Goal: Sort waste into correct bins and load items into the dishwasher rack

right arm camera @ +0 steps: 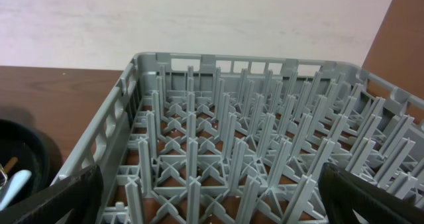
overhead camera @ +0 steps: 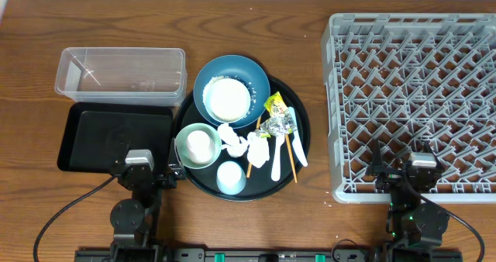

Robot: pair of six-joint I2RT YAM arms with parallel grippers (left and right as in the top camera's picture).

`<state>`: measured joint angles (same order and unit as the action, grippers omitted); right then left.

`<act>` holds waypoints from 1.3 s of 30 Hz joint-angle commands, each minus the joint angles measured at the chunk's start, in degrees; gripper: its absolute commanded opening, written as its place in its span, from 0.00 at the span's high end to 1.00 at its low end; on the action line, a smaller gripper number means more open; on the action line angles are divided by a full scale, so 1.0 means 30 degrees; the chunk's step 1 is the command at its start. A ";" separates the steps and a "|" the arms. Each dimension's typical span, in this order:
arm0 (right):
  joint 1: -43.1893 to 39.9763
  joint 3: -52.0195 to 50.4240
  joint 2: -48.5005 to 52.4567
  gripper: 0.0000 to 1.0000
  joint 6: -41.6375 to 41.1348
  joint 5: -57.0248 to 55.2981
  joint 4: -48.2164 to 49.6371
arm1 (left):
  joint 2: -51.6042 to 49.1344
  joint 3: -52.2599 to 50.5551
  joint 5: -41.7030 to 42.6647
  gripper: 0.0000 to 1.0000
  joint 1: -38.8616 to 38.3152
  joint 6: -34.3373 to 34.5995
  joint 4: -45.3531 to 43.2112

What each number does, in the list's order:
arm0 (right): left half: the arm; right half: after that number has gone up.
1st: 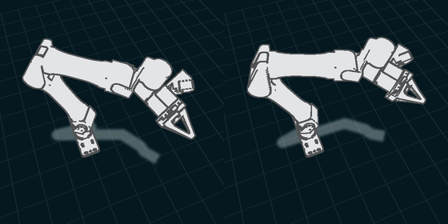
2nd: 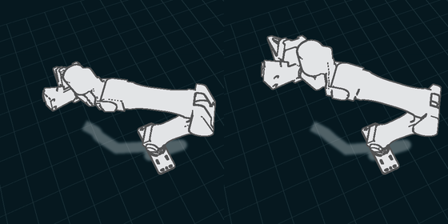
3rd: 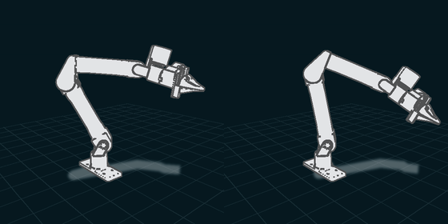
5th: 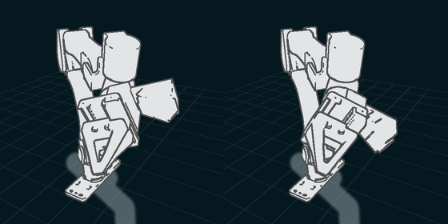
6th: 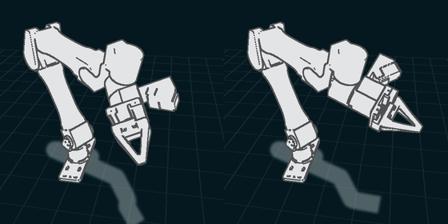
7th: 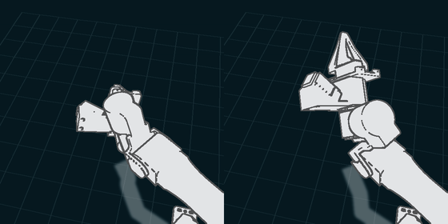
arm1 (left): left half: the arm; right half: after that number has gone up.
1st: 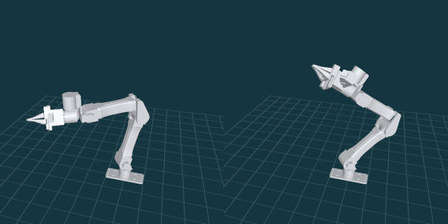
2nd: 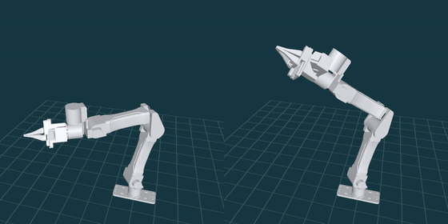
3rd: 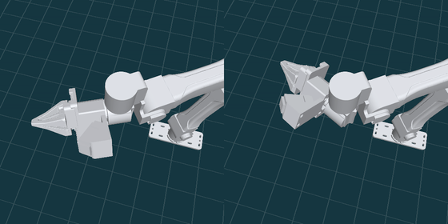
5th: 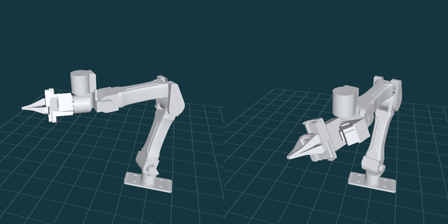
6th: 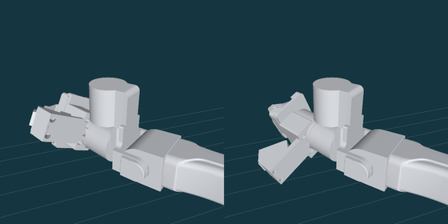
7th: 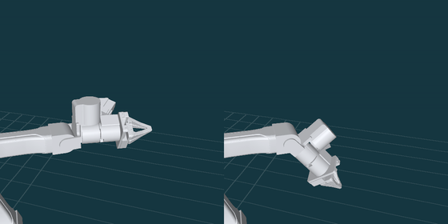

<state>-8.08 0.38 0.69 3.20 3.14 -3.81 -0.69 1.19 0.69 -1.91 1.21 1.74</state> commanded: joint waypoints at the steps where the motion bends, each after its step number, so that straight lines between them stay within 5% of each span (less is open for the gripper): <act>1: 0.0219 -0.0022 -0.0066 0.01 0.0168 -0.0029 -0.0080 | 0.0015 -0.0313 -0.0321 0.02 0.0117 -0.0328 0.0809; 23: 0.0219 0.0182 -0.0066 0.01 -0.1843 0.0124 -0.0051 | -0.0102 0.0109 -0.0313 0.02 0.0117 0.0197 0.0809; 39: 0.0219 0.7096 0.4561 0.01 -0.1843 0.0117 -0.5005 | -0.7745 0.8437 0.1246 0.02 0.0109 0.0976 0.6353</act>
<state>-8.08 16.51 10.17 -1.32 3.20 -16.75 -19.46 20.78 1.41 -1.91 3.20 18.85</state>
